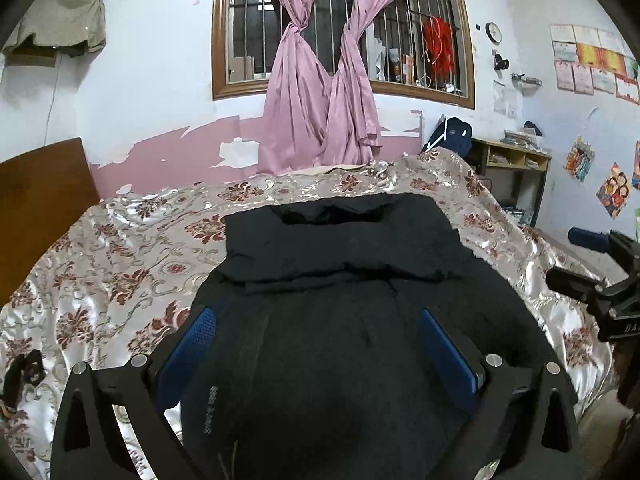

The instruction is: Fold large clothes

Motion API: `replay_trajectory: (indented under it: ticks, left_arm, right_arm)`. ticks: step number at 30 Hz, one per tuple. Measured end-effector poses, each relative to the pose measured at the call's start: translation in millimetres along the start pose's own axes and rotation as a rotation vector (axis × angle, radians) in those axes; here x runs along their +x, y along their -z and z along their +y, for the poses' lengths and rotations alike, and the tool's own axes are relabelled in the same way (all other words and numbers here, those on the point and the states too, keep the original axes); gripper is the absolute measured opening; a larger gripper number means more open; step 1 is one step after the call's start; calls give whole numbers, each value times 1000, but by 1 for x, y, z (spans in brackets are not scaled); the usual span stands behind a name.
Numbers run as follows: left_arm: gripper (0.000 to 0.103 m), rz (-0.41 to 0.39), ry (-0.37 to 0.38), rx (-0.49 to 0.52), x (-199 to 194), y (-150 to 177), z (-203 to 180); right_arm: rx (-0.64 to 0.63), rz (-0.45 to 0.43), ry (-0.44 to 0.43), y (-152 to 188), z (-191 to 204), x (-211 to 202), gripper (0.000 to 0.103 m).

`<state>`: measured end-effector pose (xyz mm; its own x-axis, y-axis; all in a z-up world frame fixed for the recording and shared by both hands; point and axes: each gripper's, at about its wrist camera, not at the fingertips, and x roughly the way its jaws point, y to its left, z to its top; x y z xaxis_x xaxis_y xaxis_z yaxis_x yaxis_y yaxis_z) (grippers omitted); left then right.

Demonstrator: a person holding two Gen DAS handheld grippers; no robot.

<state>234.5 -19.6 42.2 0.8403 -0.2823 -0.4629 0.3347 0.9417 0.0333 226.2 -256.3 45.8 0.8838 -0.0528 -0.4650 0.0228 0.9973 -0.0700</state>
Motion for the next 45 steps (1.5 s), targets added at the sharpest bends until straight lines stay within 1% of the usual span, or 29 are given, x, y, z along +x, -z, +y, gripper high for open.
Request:
replay_trajectory:
  ticks: [3,9,14,19,23,27,34,38,41,43,45]
  left_arm:
    - [102,9,-11,10,-7,13,6]
    - [102,52,-41,29,-15,41,16]
    - [102,96,-58,7,-20,62,24]
    - [102,146,-67,11,-19,81,31]
    - [102,181,-83,55,-17,95,34]
    - [102,206,-98,130,-16,115,31]
    - [102,268,-100,220,-13,150,16]
    - [102,298,-107,220,-7,165,8]
    - [102,312,-120,212,-1,172,5]
    - [102,318,-124,195,2,177,5]
    - [102,326,-127,168,3,182,5]
  right_arm:
    - [-10,22,20,5,5,-7,101]
    - [3,65,34,19,10,-17,101]
    - [17,112,14,34,7,-21,101]
    - [0,152,5,60,6,-25,101]
    - [-37,184,-7,85,6,-25,101]
    - [-85,217,-1,107,10,-23,101]
    - [-186,291,-20,142,30,-15,101]
    - [-266,341,19,162,45,-5,101]
    - [-300,351,53,164,52,0,101]
    - [-335,373,93,168,59,6,101]
    - [-400,387,149,176,69,12,101]
